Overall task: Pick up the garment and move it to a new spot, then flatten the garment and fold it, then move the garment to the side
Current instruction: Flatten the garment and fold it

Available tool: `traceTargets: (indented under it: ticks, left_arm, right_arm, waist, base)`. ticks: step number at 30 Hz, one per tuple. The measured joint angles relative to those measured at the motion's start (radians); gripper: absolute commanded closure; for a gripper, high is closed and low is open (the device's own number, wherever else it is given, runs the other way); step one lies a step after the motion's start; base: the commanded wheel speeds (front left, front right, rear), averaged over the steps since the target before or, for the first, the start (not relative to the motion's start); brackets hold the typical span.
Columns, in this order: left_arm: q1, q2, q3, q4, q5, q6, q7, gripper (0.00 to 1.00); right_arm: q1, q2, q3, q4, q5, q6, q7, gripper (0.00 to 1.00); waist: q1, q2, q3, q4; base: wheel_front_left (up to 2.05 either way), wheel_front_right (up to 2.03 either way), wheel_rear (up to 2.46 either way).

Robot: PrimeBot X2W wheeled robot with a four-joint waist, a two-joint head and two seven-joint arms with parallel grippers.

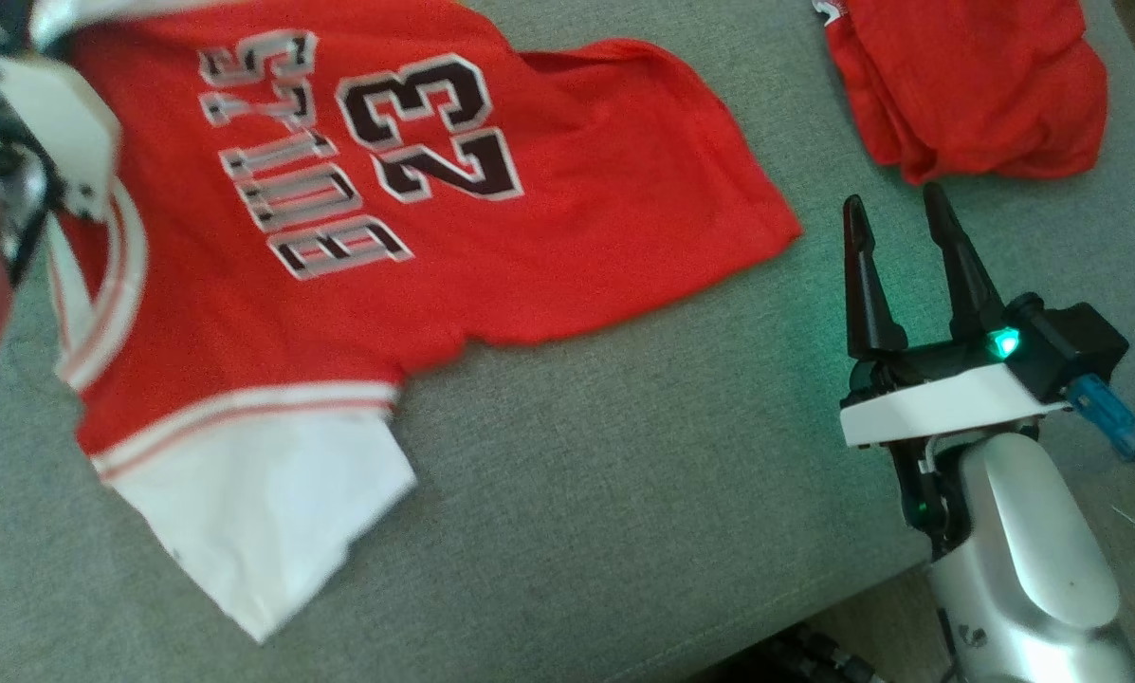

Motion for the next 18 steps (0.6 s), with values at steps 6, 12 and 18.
traceTargets:
  ticks: [6, 12, 18]
  left_arm:
    - [-0.06, -0.011, 0.001, 0.048, 0.043, 0.03, -0.096, 0.98]
    - [-0.038, -0.05, 0.01, 0.114, 0.03, 0.048, -0.114, 0.0]
    - [0.026, -0.073, 0.053, 0.132, -0.027, 0.031, -0.19, 0.0]
  right_arm:
    - [-0.01, 0.0, 0.004, 0.009, -0.002, 0.0, 0.0, 0.0]
    - [-0.022, 0.0, 0.014, 0.019, -0.016, 0.0, 0.0, 0.0]
    - [-0.052, 0.0, 0.029, 0.041, -0.05, 0.0, 0.0, 0.0]
  waist:
    - [0.0001, 0.0, 0.005, 0.004]
    - [0.0, 0.0, -0.014, 0.015]
    - [-0.0001, 0.0, -0.076, 0.039]
  base:
    - [0.0, 0.0, 0.0]
    - [0.0, 0.0, 0.0]
    - [0.0, 0.0, 0.0]
